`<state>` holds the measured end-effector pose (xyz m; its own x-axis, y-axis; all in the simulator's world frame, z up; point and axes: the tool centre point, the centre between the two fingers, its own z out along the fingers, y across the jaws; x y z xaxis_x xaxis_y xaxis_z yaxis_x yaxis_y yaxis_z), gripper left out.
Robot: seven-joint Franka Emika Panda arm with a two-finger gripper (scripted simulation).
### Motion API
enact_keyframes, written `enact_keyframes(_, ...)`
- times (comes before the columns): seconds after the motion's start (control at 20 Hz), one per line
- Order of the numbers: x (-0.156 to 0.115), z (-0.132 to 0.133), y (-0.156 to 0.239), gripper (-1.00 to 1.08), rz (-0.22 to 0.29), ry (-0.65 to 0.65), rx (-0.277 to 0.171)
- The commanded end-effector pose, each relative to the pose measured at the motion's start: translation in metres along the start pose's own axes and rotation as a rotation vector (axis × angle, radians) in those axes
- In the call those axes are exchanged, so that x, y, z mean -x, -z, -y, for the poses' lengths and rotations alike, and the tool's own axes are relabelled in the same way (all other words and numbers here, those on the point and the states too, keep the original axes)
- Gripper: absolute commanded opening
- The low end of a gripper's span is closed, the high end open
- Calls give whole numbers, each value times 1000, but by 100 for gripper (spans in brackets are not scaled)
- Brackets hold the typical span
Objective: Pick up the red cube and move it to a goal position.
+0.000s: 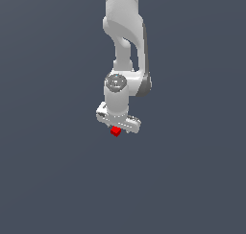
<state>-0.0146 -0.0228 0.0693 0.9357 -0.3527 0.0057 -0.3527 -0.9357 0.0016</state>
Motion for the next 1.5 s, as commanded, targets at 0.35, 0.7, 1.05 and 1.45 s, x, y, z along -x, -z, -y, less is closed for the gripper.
enact_keyframes(0.35, 8, -17, -43, 100, 4, -186, 1)
enact_keyframes(0.7, 9, -19, -49, -100, 5, -211, 0)
enact_keyframes(1.05, 9, -19, -49, -100, 5, -211, 0)
enact_keyframes(1.45, 11, -19, -41, -100, 5, -211, 0)
